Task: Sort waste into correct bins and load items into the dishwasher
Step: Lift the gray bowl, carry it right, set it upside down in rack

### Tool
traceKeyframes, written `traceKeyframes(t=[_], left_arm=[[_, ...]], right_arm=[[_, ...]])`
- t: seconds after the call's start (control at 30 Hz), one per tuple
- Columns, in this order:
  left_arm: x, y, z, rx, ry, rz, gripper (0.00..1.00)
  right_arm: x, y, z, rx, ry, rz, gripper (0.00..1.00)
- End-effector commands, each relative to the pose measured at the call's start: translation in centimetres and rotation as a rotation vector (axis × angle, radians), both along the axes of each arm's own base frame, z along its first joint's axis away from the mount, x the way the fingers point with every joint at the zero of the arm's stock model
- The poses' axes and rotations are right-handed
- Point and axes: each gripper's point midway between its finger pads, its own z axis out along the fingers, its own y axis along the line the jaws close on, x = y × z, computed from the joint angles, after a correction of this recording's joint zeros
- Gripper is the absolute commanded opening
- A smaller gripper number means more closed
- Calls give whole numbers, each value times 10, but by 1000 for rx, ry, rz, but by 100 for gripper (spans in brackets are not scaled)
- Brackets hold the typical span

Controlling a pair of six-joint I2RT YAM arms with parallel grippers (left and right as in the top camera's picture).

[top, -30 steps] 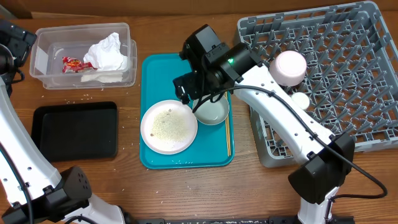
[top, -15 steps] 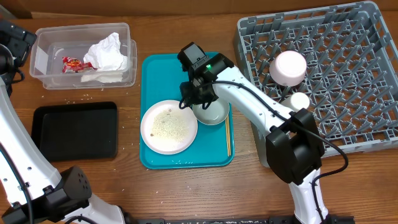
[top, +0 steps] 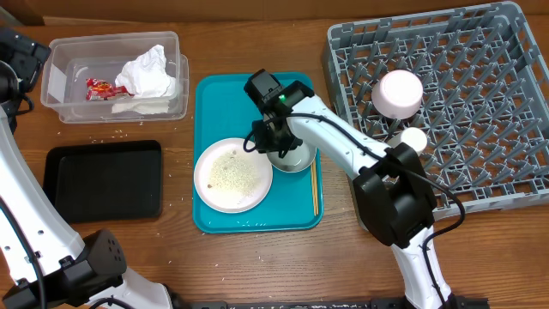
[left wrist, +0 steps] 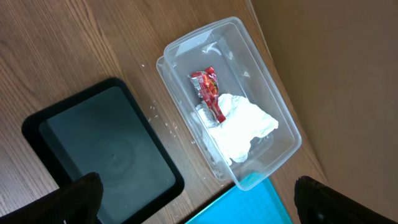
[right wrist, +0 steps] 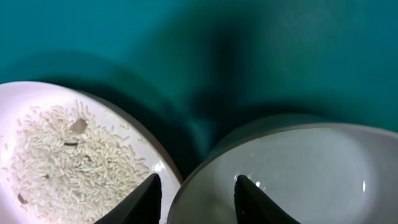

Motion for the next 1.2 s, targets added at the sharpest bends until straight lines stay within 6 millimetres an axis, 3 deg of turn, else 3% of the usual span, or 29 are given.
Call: traceKeyframes(t=[0.0, 0.17, 0.3, 0.5, 0.63, 0.77, 0.93, 1.07, 1.17], left_arm=[[2, 0, -2, 14, 14, -12, 100], [2, 0, -2, 14, 14, -12, 100], [2, 0, -2, 14, 14, -12, 100], [2, 0, -2, 14, 14, -12, 100], [2, 0, -2, 14, 14, -12, 100], [2, 0, -2, 14, 14, -12, 100], [2, 0, -2, 14, 14, -12, 100], [2, 0, -2, 14, 14, -12, 100], [2, 0, -2, 14, 14, -12, 100]], right_arm=[[0, 0, 1, -8, -7, -34, 33], [0, 2, 5, 3, 0, -40, 15], [5, 6, 25, 21, -16, -41, 7], [30, 7, 91, 91, -98, -69, 4], [46, 2, 145, 152, -175, -95, 4], [66, -25, 197, 201, -259, -153, 4], [99, -99, 247, 253, -355, -246, 4], [111, -134, 267, 443, -342, -152, 4], [115, -166, 270, 601, -301, -114, 4]])
